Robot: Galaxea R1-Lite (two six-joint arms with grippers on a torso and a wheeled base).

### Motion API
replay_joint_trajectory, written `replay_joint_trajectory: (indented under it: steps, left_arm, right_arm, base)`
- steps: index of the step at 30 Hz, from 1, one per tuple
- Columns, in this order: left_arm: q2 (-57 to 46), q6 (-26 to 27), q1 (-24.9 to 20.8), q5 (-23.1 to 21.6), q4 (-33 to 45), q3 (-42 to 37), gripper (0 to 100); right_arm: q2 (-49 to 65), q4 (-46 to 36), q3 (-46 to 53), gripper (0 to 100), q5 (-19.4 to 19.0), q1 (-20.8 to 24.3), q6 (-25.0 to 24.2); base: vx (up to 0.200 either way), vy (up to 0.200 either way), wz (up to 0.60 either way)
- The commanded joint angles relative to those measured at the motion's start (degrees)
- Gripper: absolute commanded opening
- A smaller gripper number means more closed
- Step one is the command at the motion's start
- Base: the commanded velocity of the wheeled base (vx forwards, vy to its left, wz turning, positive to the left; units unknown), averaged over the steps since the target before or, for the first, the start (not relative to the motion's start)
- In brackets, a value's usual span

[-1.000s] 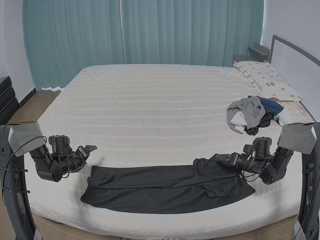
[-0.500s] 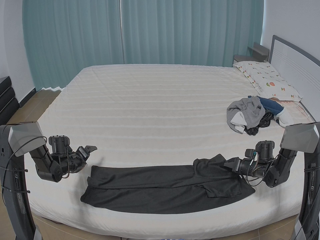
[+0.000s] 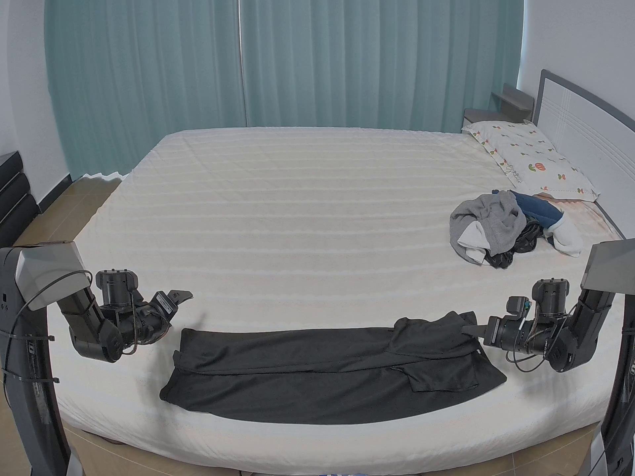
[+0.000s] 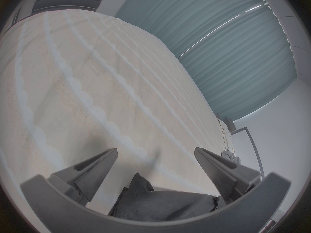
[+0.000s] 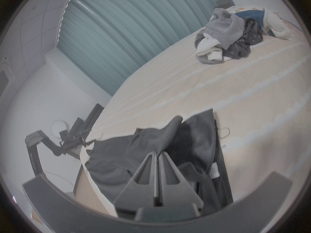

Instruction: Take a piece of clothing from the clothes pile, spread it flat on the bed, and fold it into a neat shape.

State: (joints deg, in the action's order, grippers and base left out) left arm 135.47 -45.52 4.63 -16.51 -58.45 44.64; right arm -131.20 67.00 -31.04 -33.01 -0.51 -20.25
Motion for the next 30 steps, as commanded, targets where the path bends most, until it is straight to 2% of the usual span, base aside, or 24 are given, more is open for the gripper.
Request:
replay_joint_trajectory:
  steps: [1,6,10,11,14,18,19,22,23,25,27,28,30]
  left_arm:
    - [-1.3,0.9,0.0,0.0,0.0,-1.1,100]
    - [-2.5,4.6,0.0,-0.1,0.0,-3.4,100]
    - [-4.7,4.8,-0.2,-0.2,0.6,-4.3,100]
    - [-4.7,4.8,-0.2,-0.2,0.6,-4.3,100]
    - [-8.2,4.9,-0.2,0.0,2.1,-4.7,100]
    - [-14.4,4.9,-1.5,0.2,10.3,-4.1,100]
    - [-14.4,4.9,-1.5,0.2,10.3,-4.1,100]
    - [-15.9,4.7,-4.4,2.9,19.0,-0.3,100]
    - [-15.9,4.7,-4.4,2.9,19.0,-0.3,100]
    - [-15.9,4.7,-5.6,7.6,21.5,1.9,100]
    - [-16.0,4.7,-6.0,8.6,21.6,2.2,100]
    - [-16.5,4.7,-6.3,8.9,21.8,2.3,100]
    - [-17.2,4.8,-6.7,9.1,22.3,2.3,100]
  right_arm:
    - [0.5,-0.2,3.3,0,-0.6,1.0,3.5]
    - [0.2,-2.0,3.3,0,-0.6,1.0,4.1]
    - [0.2,-4.1,2.4,0,-0.6,0.5,5.1]
    - [0.2,-4.1,2.4,100,-0.6,0.5,5.1]
    - [1.0,-4.2,-0.1,100,-0.2,-0.1,4.7]
    - [3.1,-7.0,-3.4,100,0.8,0.2,4.2]
    - [3.1,-7.0,-3.4,100,0.8,0.2,4.2]
    - [5.3,-11.6,-6.4,100,6.5,1.7,1.8]
    - [5.3,-11.6,-6.4,100,6.5,1.7,1.8]
    - [7.3,-11.1,-5.7,100,12.3,4.0,-4.7]
    - [9.3,-11.5,-5.2,100,15.0,5.3,-8.2]
    - [11.1,-12.0,-4.3,100,17.3,6.5,-12.6]
    - [12.1,-12.1,-3.4,100,19.2,8.2,-16.7]
  base:
    - [0.0,0.0,0.0]
    - [0.0,0.0,0.0]
    - [0.0,0.0,0.0]
    - [0.0,0.0,0.0]
    - [0.0,0.0,0.0]
    - [0.0,0.0,0.0]
    - [0.0,0.0,0.0]
    - [0.0,0.0,0.0]
    - [0.0,0.0,0.0]
    - [0.0,0.0,0.0]
    - [0.0,0.0,0.0]
    - [0.0,0.0,0.0]
    - [0.0,0.0,0.0]
